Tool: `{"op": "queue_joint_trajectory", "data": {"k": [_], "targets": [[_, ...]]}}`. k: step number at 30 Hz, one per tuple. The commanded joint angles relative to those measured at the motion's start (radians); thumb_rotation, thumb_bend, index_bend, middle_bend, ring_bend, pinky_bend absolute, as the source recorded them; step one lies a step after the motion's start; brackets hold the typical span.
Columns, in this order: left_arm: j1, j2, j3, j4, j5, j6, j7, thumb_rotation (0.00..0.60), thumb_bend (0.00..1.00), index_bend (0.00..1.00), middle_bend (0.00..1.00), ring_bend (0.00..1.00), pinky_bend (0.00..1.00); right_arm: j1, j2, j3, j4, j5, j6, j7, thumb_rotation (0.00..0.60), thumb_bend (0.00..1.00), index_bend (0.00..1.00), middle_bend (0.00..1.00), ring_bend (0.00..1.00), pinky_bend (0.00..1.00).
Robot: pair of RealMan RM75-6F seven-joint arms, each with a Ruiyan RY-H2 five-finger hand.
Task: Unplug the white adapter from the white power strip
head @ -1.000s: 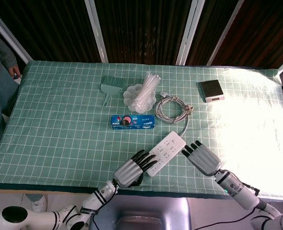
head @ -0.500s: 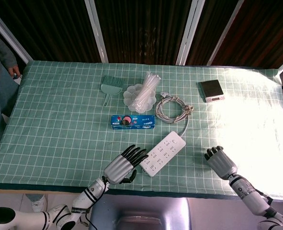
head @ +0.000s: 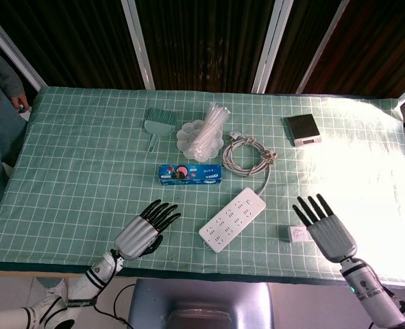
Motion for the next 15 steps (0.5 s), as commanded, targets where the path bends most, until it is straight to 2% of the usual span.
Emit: {"op": "queue_joint_trajectory", "data": {"k": [1,4,6,10,15], "targets": [[0.141,0.18,0.06,-0.08,-0.029,0.153,-0.027,0.595,0.58,0.0,0.0,0.0,0.08,-0.157,0.041,0.028,-0.021,-0.025,0.253,0.229,0.6,0.16,0.0,0.0,0.0,0.02],[0.23,0.255,0.057,-0.073,-0.101,0.235,-0.09,0.6,0.57,0.0,0.0,0.0,0.08,-0.216,0.012,0.049,0.043,0.01,0.327,0.308,0.6,0.16,0.0,0.0,0.0,0.0],[0.273,0.267,0.034,-0.012,-0.143,0.276,-0.169,0.6,0.57,0.0,0.0,0.0,0.08,-0.232,-0.001,0.04,0.08,0.008,0.326,0.294,0.6,0.16,0.0,0.0,0.0,0.0],[0.29,0.278,-0.025,0.047,-0.164,0.313,-0.245,0.6,0.56,0.0,0.0,0.0,0.07,-0.241,-0.019,0.047,0.1,-0.006,0.325,0.265,0.6,0.16,0.0,0.0,0.0,0.0],[0.288,0.277,-0.025,0.046,-0.129,0.291,-0.26,0.6,0.56,0.0,0.0,0.0,0.07,-0.247,-0.018,0.06,0.087,0.002,0.309,0.3,0.6,0.16,0.0,0.0,0.0,0.0]]}}
